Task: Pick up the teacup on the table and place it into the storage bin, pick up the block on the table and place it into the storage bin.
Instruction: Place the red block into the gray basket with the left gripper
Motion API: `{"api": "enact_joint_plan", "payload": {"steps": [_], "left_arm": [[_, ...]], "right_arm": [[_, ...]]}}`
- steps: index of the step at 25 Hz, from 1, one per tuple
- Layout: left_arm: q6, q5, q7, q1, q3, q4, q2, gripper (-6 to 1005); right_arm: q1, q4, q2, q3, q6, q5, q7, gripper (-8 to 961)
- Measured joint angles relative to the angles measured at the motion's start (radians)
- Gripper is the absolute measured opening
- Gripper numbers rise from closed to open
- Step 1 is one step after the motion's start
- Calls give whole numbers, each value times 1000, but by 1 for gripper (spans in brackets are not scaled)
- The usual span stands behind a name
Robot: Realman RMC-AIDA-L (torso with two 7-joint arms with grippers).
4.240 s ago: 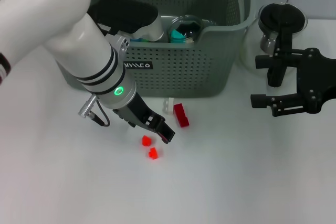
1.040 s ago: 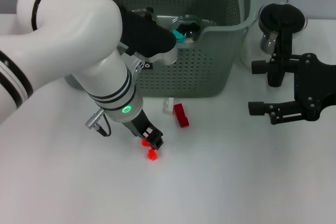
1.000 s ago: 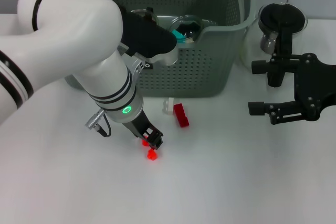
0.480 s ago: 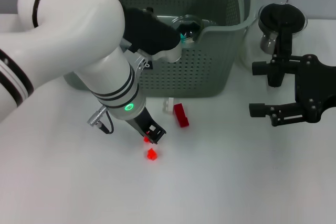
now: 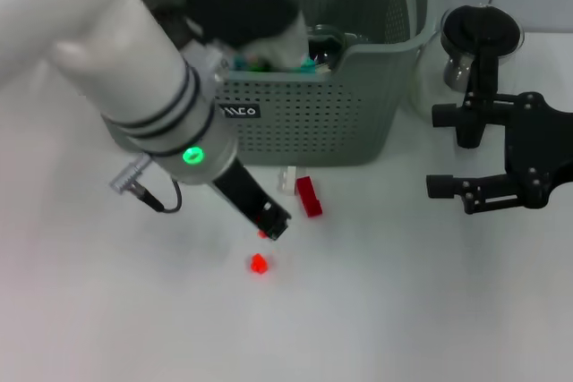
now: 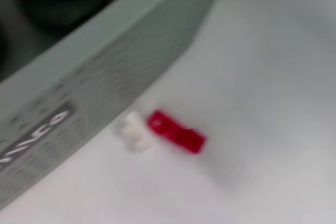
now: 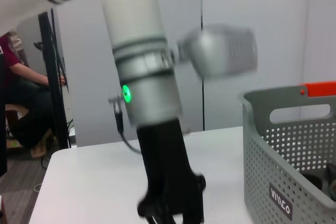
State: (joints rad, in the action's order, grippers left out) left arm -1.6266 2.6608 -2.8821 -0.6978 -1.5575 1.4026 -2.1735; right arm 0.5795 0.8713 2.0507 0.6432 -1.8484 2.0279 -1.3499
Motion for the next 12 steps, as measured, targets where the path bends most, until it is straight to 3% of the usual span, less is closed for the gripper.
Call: {"api": "enact_joint_plan", "payload": {"steps": [3, 6, 7, 8, 10, 12], "left_arm": [[-66, -73, 54, 23, 114, 137, 1, 186], [-78, -165, 130, 15, 299, 227, 5, 186], [-66, -196, 182, -10, 404, 228, 9, 186], [-66, -196, 182, -10, 404, 228, 9, 186], [-22, -202, 240, -49, 508, 183, 18, 187], [41, -199, 282, -84, 568, 109, 38, 187]], "right_arm": [[-2, 0, -1, -5, -1, 0, 0, 927], [-7, 0, -3, -7, -4, 0, -1, 927], [-11, 0, -4, -8, -8, 0, -6, 927], [-11, 0, -4, -8, -8, 0, -6, 927], [-15, 0, -1, -15, -16, 0, -14, 927], [-16, 0, 2, -18, -17, 0, -17, 927]]}}
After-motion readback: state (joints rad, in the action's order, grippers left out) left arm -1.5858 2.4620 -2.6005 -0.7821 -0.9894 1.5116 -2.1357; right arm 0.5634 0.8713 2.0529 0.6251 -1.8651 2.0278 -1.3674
